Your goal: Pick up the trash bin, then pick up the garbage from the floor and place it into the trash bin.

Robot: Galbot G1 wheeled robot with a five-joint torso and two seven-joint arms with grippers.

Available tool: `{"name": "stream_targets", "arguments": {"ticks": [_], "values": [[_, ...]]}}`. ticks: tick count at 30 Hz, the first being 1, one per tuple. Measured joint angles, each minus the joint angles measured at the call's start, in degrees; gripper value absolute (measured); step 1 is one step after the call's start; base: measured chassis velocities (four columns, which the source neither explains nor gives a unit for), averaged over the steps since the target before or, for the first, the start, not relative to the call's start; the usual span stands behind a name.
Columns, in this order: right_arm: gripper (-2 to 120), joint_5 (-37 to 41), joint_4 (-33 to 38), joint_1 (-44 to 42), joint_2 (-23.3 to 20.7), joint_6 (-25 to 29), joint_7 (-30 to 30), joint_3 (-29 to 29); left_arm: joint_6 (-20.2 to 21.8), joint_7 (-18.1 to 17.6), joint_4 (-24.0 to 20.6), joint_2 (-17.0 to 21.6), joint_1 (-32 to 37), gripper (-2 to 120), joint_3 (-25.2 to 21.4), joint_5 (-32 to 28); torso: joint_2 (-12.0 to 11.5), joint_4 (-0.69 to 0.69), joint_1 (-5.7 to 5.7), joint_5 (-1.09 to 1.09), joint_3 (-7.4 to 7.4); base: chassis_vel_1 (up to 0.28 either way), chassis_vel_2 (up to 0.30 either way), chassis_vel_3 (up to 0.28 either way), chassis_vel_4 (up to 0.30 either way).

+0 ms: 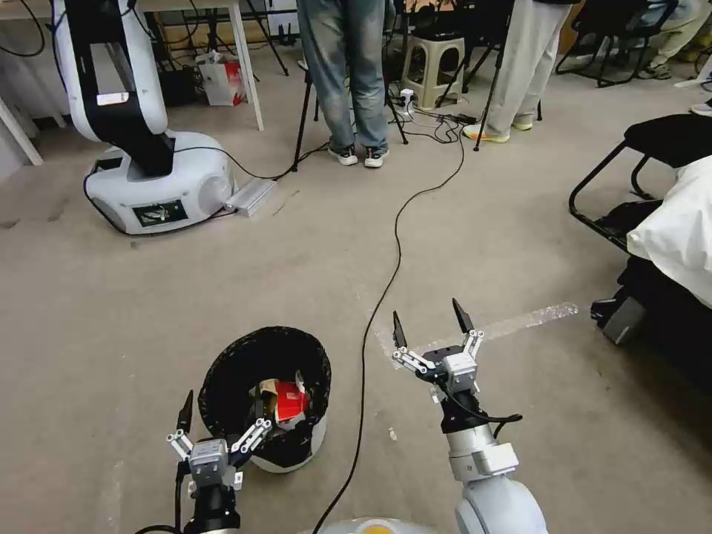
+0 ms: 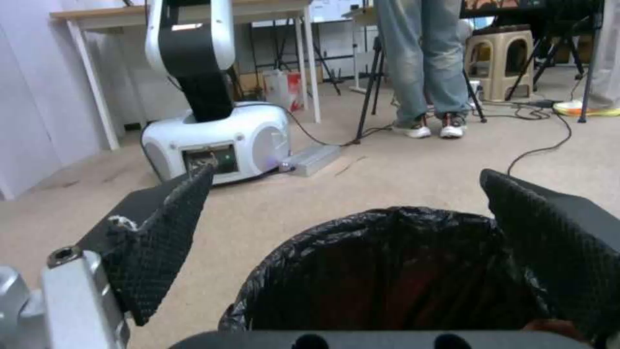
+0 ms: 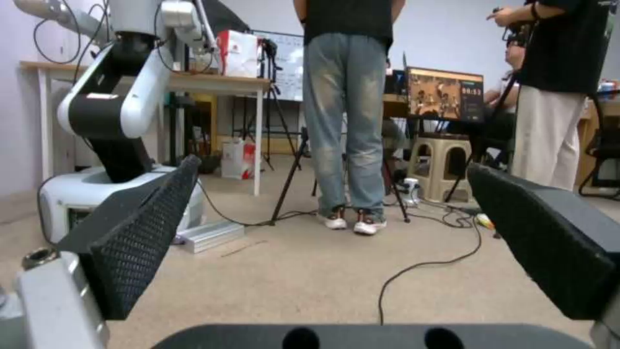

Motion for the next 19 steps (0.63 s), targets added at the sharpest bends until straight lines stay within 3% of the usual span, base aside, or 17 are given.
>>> {"name": "stream_targets", "arguments": {"ticks": [19], "values": [[100,0.0,-0.05,0.03,-0.04,0.02,0.0,0.01,0.64,-0.1,-0.15,0.03,-0.11,100,0.02,-0.3,0.0,0.0,0.0,0.0,0.0,0.0,0.0,0.0,0.0]]}}
